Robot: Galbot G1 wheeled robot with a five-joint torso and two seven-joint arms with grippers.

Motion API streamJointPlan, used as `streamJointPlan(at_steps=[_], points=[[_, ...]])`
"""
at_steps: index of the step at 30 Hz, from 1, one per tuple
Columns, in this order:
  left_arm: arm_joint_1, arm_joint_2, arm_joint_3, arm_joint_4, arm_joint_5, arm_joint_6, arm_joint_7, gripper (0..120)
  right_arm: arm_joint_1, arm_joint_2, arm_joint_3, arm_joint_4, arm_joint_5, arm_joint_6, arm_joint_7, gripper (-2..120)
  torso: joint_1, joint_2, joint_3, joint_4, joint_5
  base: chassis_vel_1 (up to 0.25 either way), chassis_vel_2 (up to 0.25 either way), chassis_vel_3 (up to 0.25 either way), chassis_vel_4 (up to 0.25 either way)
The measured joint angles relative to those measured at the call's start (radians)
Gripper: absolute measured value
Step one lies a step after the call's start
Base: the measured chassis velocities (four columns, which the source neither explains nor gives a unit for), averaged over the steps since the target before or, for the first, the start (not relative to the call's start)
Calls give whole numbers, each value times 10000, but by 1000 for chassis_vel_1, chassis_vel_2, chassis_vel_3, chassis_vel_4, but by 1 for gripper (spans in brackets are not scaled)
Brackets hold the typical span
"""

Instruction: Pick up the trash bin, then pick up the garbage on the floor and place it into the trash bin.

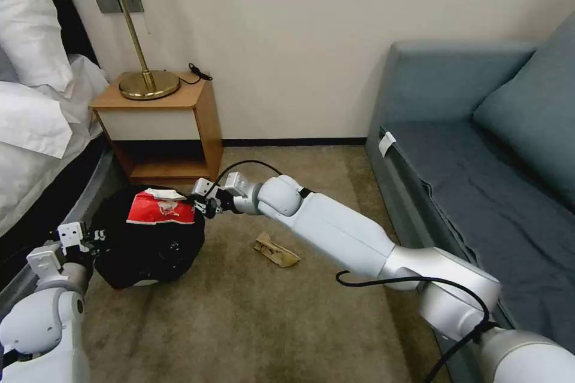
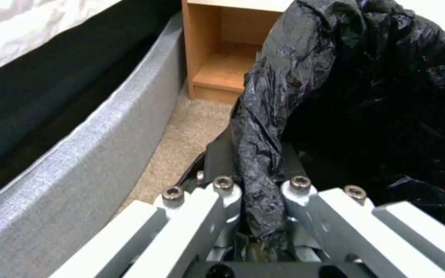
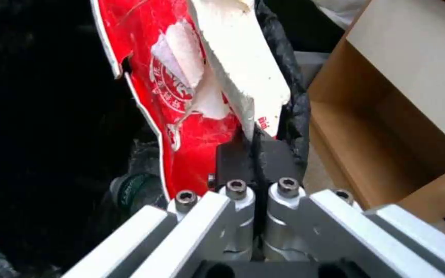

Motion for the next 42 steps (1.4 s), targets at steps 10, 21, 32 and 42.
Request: streamJointPlan(at_steps=[10, 21, 32, 42], points=[[-6, 85, -45, 17, -15, 0, 17, 3, -200, -185, -23, 296, 5, -32, 343, 30, 0, 0, 0, 0, 2, 0, 0, 0, 0], [35, 140, -122, 26, -50, -5, 23, 3, -236, -846, 513, 319, -312, -49, 408, 67, 0, 0, 0, 0, 3, 0, 0, 0, 0], [129, 178, -226, 23, -124, -59, 26, 3, -1873, -1447, 1956, -2163, -3318, 591, -546, 100, 0, 0, 0, -2, 5, 0, 0, 0, 0], [159, 140, -231, 85, -67, -105, 72, 3, -2653, -1138, 2469, -3161, -4185, 1000, -577, 100, 0, 0, 0, -1, 3, 0, 0, 0, 0]])
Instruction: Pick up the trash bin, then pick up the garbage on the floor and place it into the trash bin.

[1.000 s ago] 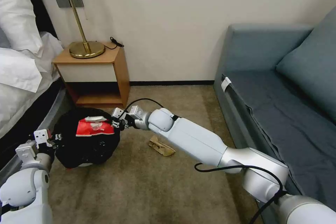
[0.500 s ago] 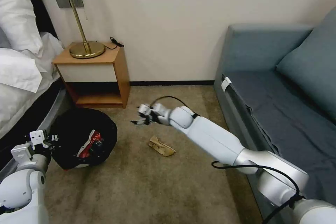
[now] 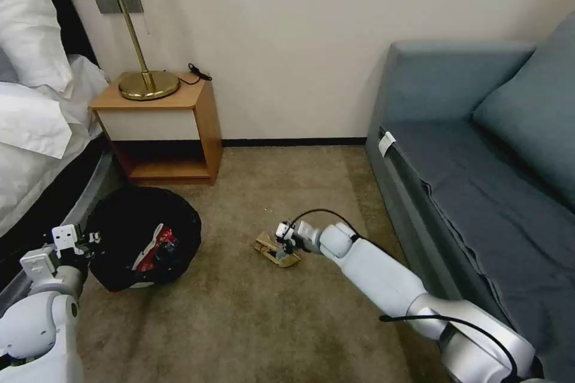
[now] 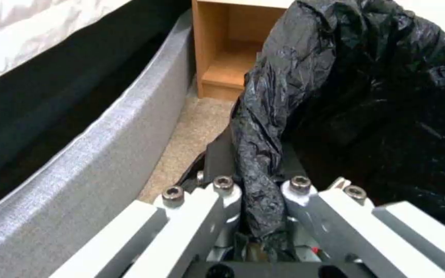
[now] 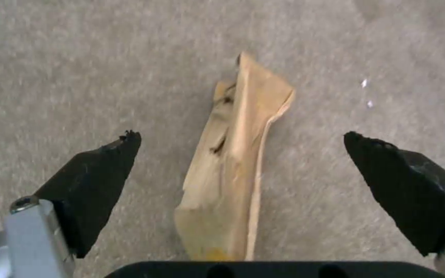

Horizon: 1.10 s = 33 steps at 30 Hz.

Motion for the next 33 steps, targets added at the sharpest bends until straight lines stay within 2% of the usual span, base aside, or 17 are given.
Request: streamJointPlan(at_steps=[20, 22, 25, 27, 31, 33], points=[[53, 65, -84, 18, -103, -42, 5, 3, -256, 322, 463, -1002, -582, 285, -103, 96, 0, 0, 0, 0, -2, 0, 0, 0, 0], [75, 73, -85, 0, -120, -43, 4, 3, -285, 350, 489, -1018, -582, 285, -116, 92, 0, 0, 0, 0, -2, 0, 0, 0, 0], [155, 124, -135, -54, -209, -47, 5, 3, -330, 388, 552, -1093, -616, 280, -155, 79, 0, 0, 0, 1, -1, 0, 0, 0, 0], [174, 135, -146, -65, -223, -49, 5, 3, -333, 397, 573, -1128, -646, 280, -172, 76, 0, 0, 0, 1, -2, 0, 0, 0, 0], [269, 134, -166, -118, -258, -72, 5, 3, -345, 526, 811, -1417, -935, 310, -291, 57, 0, 0, 0, 1, -1, 0, 0, 0, 0], [280, 129, -166, -119, -260, -77, 5, 3, -351, 546, 849, -1455, -990, 324, -295, 54, 0, 0, 0, 1, -1, 0, 0, 0, 0]])
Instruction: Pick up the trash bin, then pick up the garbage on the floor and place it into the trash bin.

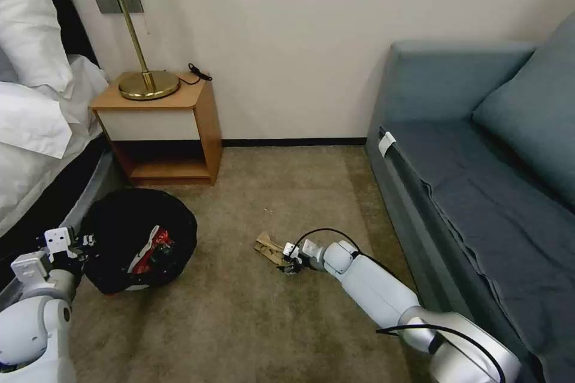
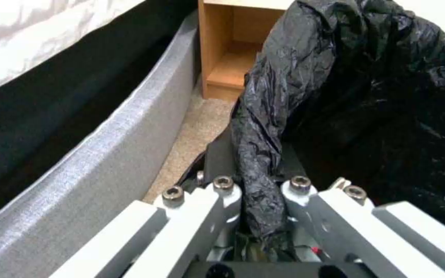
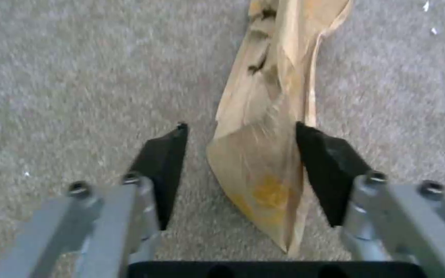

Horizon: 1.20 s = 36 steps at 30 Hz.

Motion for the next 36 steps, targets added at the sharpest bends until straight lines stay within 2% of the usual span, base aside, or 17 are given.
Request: streamJointPlan(at_steps=[2, 4, 7, 10, 12, 14, 15, 27, 31, 32, 35, 36], points=[[33, -25, 24, 1, 3, -34, 0, 3, -35, 34, 104, -81, -142, 43, -13, 45, 0, 0, 0, 0, 0, 0, 0, 0, 0], [41, -46, 37, 10, 6, -45, 0, 3, -51, 34, 125, -96, -185, 56, -22, 42, 0, 0, 0, 0, 0, 0, 0, 0, 0], [51, -108, 68, 44, 13, -60, 1, 3, -89, 3, 203, -123, -312, 106, -69, 25, 0, 0, 0, 0, -1, 0, 0, 0, 0], [51, -109, 74, 42, 11, -60, 1, 3, -98, -15, 224, -123, -334, 113, -77, 20, 0, 0, 0, 0, 0, 0, 0, 0, 0], [41, -83, 62, 39, -12, -61, 1, 3, -110, -52, 246, -106, -344, 122, -87, 7, 0, 0, 0, 0, 0, 0, 0, 0, 0], [41, -77, 56, 38, -17, -61, 1, 3, -109, -55, 249, -103, -344, 124, -89, 5, 0, 0, 0, 0, 0, 0, 0, 0, 0], [40, -62, 44, 39, -26, -61, 4, 3, -110, -62, 250, -103, -346, 137, -118, 0, 0, 0, 0, 0, 0, 0, 0, 0, 0], [76, -86, 84, 105, -24, -109, 23, 3, -49, -145, 518, 197, -356, 514, -261, 0, 0, 0, 0, -1, 0, 0, 0, 0, 0], [31, -88, 110, 116, -14, -109, 24, 3, 203, -526, 427, 1830, 1212, 294, -398, 0, 0, 0, 1, -2, 0, 0, 0, 0, 0], [31, -88, 110, 116, -14, -109, 24, 3, 203, -526, 427, 1830, 1212, 294, -398, 0, 0, 0, 1, -2, 0, 0, 0, 0, 0], [3, -99, 127, 115, -3, -109, 26, 3, 491, -733, 349, 3308, 2298, -108, -439, 0, 0, 0, 0, 1, 0, 0, 0, 0, 0], [3, -99, 127, 115, -3, -109, 26, 3, 491, -733, 349, 3308, 2298, -108, -439, 0, 0, 0, 0, 1, 0, 0, 0, 0, 0]])
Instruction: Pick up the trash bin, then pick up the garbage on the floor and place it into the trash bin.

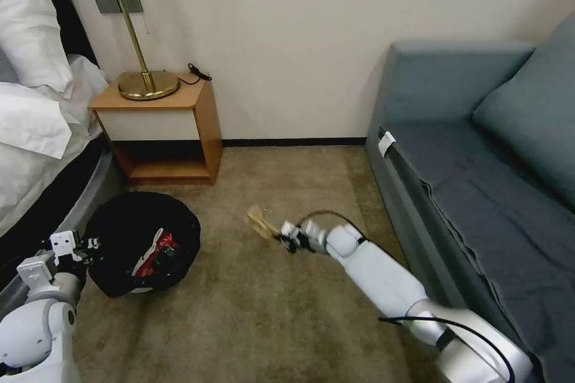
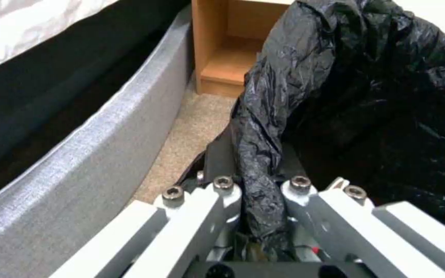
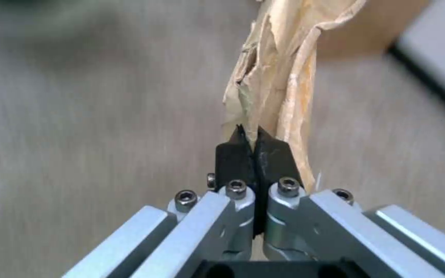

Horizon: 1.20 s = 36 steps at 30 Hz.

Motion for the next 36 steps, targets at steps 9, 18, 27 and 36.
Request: streamJointPlan(at_steps=[9, 18, 27, 36], points=[[-13, -36, 6, -34, 4, 37, 6, 3, 313, -268, -581, 3443, 1689, -659, -127, 0, -1, 0, 0, 0, -1, 0, 0, 0, 0], [-41, -54, 24, -69, 4, 70, 9, 3, -123, -101, -1942, 4467, 2461, -1026, -1, 0, 0, 0, 0, 0, -1, 0, 0, 0, 0], [-51, -65, 9, -43, 19, 74, 10, 3, -632, 317, -2193, 3972, 1784, -911, 451, 0, 0, 0, 0, 0, 0, 0, 0, 0, 0], [-147, -172, 93, -70, 64, 112, 20, 3, -540, 375, -2233, 3805, 1753, -926, 969, 15, 0, 0, 0, -1, 0, 0, 0, 0, 0]])
